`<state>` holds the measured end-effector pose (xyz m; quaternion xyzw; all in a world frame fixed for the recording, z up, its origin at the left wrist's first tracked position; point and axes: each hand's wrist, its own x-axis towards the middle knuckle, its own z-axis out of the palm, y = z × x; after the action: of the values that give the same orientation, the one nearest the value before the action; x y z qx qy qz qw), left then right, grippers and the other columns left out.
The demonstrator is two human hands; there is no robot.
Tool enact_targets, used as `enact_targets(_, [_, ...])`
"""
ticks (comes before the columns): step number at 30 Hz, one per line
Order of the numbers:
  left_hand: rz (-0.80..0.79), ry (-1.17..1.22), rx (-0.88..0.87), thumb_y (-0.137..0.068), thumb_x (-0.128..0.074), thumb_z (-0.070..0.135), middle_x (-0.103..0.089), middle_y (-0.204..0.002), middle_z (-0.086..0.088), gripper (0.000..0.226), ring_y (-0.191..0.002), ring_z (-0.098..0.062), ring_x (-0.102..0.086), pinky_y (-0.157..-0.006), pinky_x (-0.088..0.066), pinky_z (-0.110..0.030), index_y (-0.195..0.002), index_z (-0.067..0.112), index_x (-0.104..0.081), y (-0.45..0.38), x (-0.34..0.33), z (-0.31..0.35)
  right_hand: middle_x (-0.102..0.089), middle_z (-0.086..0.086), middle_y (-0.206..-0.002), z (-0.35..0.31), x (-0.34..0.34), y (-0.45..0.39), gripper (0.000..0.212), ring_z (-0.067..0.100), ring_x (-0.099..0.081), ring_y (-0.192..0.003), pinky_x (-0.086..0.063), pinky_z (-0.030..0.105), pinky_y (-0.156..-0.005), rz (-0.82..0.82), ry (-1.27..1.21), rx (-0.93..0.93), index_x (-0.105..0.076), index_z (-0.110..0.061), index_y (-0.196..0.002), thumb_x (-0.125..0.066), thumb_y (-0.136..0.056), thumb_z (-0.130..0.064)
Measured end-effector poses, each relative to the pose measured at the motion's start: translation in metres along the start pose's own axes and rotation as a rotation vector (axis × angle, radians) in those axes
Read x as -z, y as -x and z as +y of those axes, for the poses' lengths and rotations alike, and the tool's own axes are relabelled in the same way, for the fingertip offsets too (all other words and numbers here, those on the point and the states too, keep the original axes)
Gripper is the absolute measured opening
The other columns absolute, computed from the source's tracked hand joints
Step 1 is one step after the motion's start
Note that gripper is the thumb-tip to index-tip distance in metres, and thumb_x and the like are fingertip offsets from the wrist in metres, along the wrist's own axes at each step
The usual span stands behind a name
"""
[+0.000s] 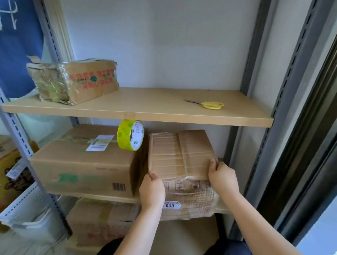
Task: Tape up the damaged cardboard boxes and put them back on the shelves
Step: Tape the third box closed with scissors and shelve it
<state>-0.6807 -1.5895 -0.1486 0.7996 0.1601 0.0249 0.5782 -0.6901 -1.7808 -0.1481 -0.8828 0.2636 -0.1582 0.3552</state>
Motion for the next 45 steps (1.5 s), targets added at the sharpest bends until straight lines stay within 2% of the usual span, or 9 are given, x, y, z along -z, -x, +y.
enact_targets(5, [0.031,-0.031,-0.082,-0.106,-0.030,0.037,-0.067,-0.118,-0.014,0.044,-0.106,-0.036,-0.061,-0.082,-0.046,-0.034,-0.124,0.010,-0.059,0.030,-0.001,-0.003,-0.067,0.008,-0.085,-0.001,0.011,-0.016,0.044,0.021,-0.063,-0.074,-0.049,0.031,-0.064,-0.094,-0.030,0.024,-0.061,-0.010,-0.103,-0.035,-0.103,-0.046])
enact_targets(10, [-0.129,0.046,-0.112,-0.098,-0.037,0.060,-0.074,-0.082,-0.002,0.059,-0.087,-0.026,-0.070,-0.086,-0.055,-0.039,-0.088,0.013,-0.071,0.029,0.005,0.006,-0.054,0.021,-0.133,-0.005,0.026,-0.045,0.070,0.039,-0.057,-0.115,-0.052,0.042,-0.091,0.016,-0.273,-0.259,-0.040,-0.006,-0.143,-0.060,-0.091,-0.049])
enact_targets(14, [-0.030,-0.083,-0.189,-0.097,-0.049,0.052,-0.069,-0.111,-0.010,0.046,-0.105,-0.029,-0.065,-0.093,-0.052,-0.040,-0.108,0.010,-0.062,-0.017,0.011,0.012,-0.051,0.022,-0.135,0.001,0.013,-0.032,0.094,0.039,-0.059,-0.111,-0.050,0.037,-0.081,0.039,-0.449,-0.455,-0.021,-0.001,-0.150,-0.067,-0.085,-0.051])
enact_targets(20, [-0.163,0.036,-0.116,-0.093,-0.057,0.055,-0.016,-0.165,-0.005,0.090,-0.149,-0.026,-0.023,-0.117,-0.024,-0.041,-0.160,0.018,-0.011,-0.064,0.007,0.012,-0.065,0.010,-0.105,0.020,0.016,-0.028,0.060,0.029,-0.065,-0.089,-0.053,0.040,-0.080,-0.026,-0.544,-0.382,-0.050,-0.014,-0.130,-0.060,-0.089,-0.056])
enact_targets(23, [-0.172,0.149,-0.101,-0.090,-0.061,0.054,-0.040,-0.154,-0.003,0.076,-0.140,-0.026,-0.039,-0.116,-0.031,-0.043,-0.154,0.022,-0.033,-0.072,0.003,0.015,-0.067,0.008,-0.093,0.019,0.025,-0.034,0.048,0.028,-0.066,-0.082,-0.054,0.037,-0.072,-0.093,-0.565,-0.369,-0.058,-0.016,-0.119,-0.062,-0.089,-0.053])
enact_targets(27, [-0.224,0.249,-0.050,-0.090,-0.061,0.043,-0.076,-0.098,0.002,0.028,-0.096,-0.018,-0.071,-0.088,-0.053,-0.037,-0.096,0.022,-0.078,-0.070,0.011,0.013,-0.069,0.013,-0.106,0.027,0.033,-0.044,0.054,0.031,-0.066,-0.095,-0.054,0.041,-0.082,-0.212,-0.684,-0.325,-0.055,-0.016,-0.132,-0.061,-0.091,-0.051])
enact_targets(34, [-0.580,0.675,0.214,-0.093,-0.055,0.014,-0.073,-0.117,-0.005,0.040,-0.096,-0.020,-0.073,-0.076,-0.054,-0.035,-0.132,0.022,-0.058,-0.088,0.031,0.014,-0.070,0.014,-0.107,0.030,0.032,-0.047,0.056,0.029,-0.068,-0.096,-0.050,0.035,-0.067,-0.335,-0.845,-0.331,-0.051,-0.014,-0.137,-0.060,-0.093,-0.046])
enact_targets(41, [-0.678,0.444,0.312,-0.085,-0.068,0.057,-0.076,-0.101,-0.010,0.043,-0.091,-0.026,-0.075,-0.076,-0.059,-0.038,-0.094,0.017,-0.082,-0.079,0.016,0.030,-0.073,0.014,-0.082,0.011,0.034,-0.047,0.046,0.027,-0.072,-0.070,-0.054,0.032,-0.057,-0.423,-0.866,-0.392,-0.057,-0.009,-0.123,-0.057,-0.094,-0.045])
enact_targets(45, [-0.648,0.499,0.348,-0.087,-0.068,0.054,-0.077,-0.099,-0.010,0.041,-0.085,-0.026,-0.076,-0.063,-0.060,-0.038,-0.109,0.020,-0.075,-0.044,0.026,0.030,-0.060,0.019,-0.115,-0.005,0.047,-0.042,0.053,0.028,-0.061,-0.093,-0.050,0.042,-0.088,-0.497,-0.907,-0.380,-0.045,-0.005,-0.140,-0.053,-0.098,-0.036])
